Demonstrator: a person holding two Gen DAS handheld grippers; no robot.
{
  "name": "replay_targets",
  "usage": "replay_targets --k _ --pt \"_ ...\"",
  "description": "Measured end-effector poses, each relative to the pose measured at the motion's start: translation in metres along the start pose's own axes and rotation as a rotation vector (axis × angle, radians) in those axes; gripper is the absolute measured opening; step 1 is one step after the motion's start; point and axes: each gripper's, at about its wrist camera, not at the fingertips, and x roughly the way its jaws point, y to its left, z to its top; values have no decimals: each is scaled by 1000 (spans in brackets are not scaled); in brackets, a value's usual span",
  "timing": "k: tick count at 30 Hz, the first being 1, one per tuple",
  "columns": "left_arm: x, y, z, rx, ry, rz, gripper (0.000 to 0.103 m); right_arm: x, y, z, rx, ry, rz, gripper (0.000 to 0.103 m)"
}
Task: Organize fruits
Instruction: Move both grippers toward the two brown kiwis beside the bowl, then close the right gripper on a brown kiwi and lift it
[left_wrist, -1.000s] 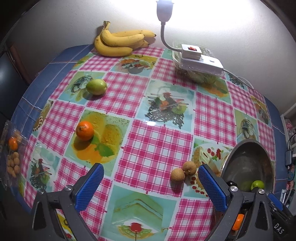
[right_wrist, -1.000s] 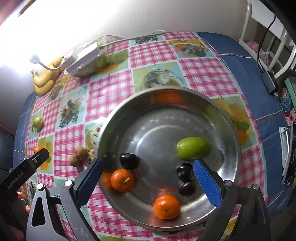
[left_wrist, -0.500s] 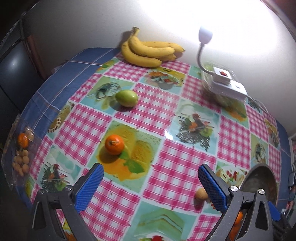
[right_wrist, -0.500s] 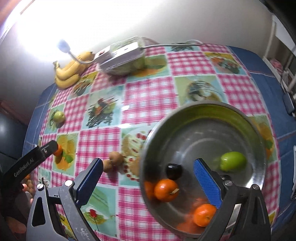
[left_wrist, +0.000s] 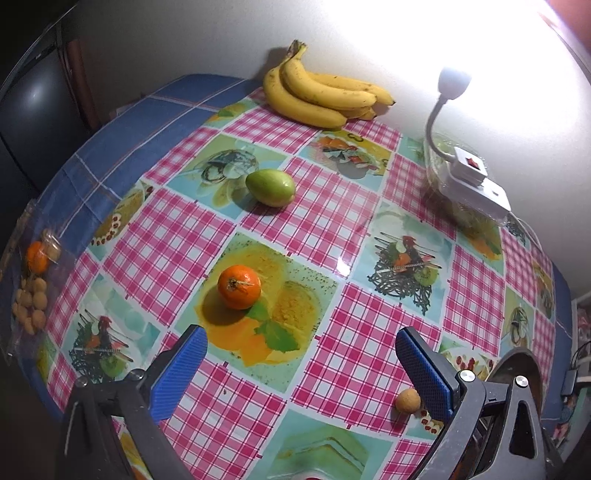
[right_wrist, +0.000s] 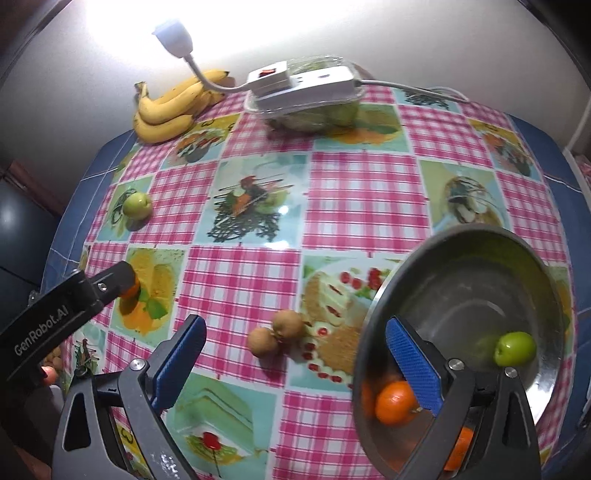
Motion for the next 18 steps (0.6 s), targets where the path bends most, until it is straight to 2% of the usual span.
replay_targets --k 2,5,8,11,18 --pt "4 3 0 -17 14 -6 103 3 4 1 -11 5 2 93" --pt "13 4 -1 -34 48 -16 103 10 8 2 -24 21 -3 75" --pt "25 4 -5 -52 93 -34 103 20 7 2 -16 37 3 71" --pt "35 2 -9 -64 122 -50 102 29 6 1 -15 57 9 56" --pt "50 -6 -14 -55 156 -60 99 42 1 2 14 79 31 49"
